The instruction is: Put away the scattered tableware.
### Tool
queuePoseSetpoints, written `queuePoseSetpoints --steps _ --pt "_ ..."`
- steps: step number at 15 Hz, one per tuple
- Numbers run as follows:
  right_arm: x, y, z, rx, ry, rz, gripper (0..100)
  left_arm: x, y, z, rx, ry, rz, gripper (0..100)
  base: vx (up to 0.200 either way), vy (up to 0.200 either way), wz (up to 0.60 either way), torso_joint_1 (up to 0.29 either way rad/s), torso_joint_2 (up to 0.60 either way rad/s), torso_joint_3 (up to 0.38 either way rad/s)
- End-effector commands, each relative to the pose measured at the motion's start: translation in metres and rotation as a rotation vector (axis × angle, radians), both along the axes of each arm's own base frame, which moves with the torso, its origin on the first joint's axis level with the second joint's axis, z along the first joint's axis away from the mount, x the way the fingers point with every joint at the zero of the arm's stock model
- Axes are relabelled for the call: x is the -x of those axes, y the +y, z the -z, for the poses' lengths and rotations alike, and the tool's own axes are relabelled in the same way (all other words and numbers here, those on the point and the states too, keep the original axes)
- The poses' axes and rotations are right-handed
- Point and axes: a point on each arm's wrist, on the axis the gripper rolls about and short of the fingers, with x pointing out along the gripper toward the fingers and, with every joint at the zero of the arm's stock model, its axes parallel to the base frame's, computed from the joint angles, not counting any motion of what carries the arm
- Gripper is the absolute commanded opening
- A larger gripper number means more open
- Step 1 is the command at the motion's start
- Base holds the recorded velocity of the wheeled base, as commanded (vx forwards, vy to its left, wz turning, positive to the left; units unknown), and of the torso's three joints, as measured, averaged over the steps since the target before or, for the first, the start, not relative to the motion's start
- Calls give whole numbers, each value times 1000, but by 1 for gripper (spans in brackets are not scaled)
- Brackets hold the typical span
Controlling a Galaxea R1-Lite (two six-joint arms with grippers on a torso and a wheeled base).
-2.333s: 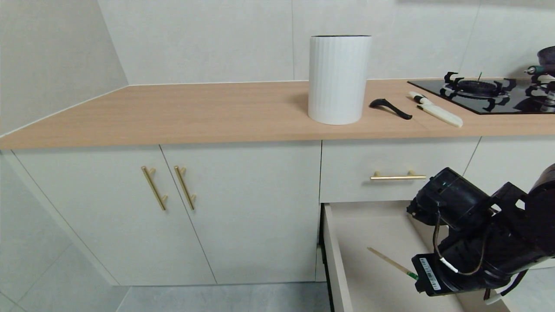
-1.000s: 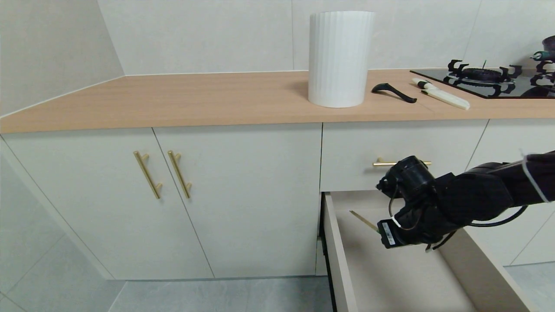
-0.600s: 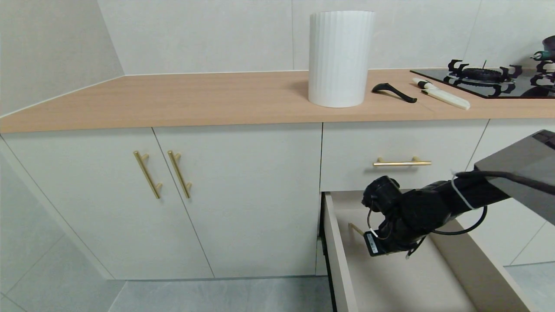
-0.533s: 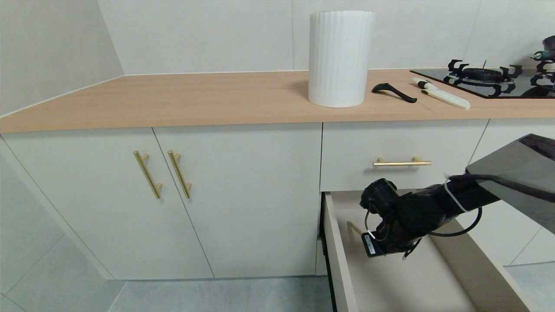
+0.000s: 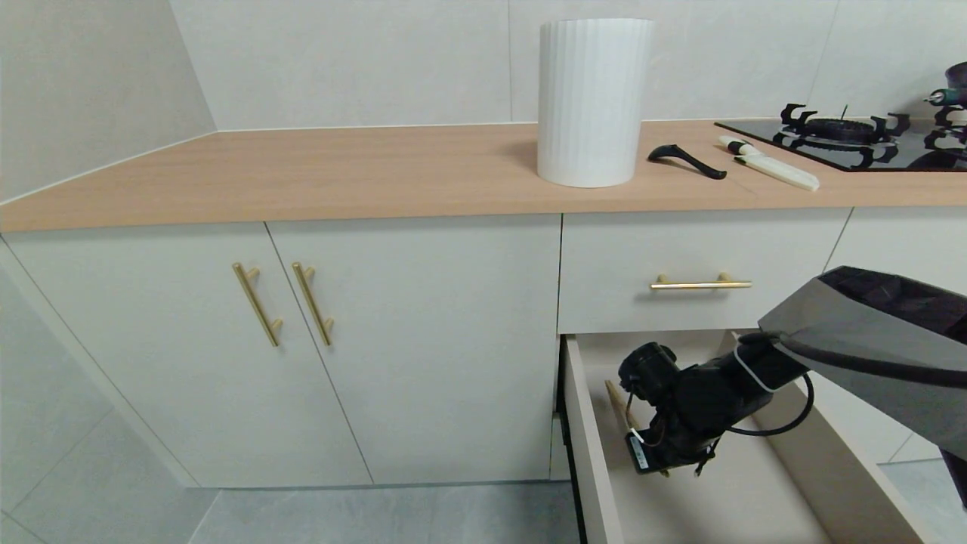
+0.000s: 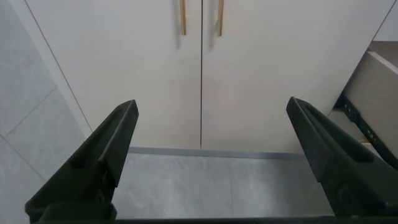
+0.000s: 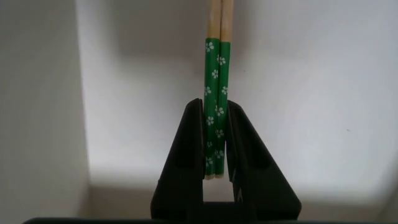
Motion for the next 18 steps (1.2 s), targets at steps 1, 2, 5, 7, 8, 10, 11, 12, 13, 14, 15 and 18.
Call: queuePoseSetpoints --steps 1,2,5,7,8,10,11,12,13,14,15,18 --pt "1 0 11 16 -4 6 0 0 0 0 1 1 0 100 0 0 0 0 0 0" --pt "0 0 12 15 -19 8 0 0 0 0 1 1 0 100 0 0 0 0 0 0" --pt "-1 0 13 13 -20 10 0 0 0 0 1 -1 0 100 0 0 0 0 0 0" --pt "-1 0 13 13 -20 10 100 0 0 0 1 -1 0 100 0 0 0 0 0 0" --pt "-1 1 13 13 -22 10 100 0 0 0 1 1 0 100 0 0 0 0 0 0" --pt "-1 1 12 8 -23 18 100 0 0 0 1 1 0 100 0 0 0 0 0 0" --pt "0 1 11 6 -24 18 100 0 0 0 1 1 0 100 0 0 0 0 0 0" --pt "0 1 10 4 -25 19 100 0 0 0 1 1 0 100 0 0 0 0 0 0" --pt "1 1 4 -1 -35 18 100 0 0 0 1 -1 0 100 0 0 0 0 0 0" --pt "3 2 -7 -13 -55 13 100 0 0 0 1 1 0 100 0 0 0 0 0 0" --pt "8 1 -22 -34 -77 10 100 0 0 0 1 1 0 100 0 0 0 0 0 0" --pt "31 -23 -106 -165 -210 3 100 0 0 0 1 1 0 100 0 0 0 0 0 0"
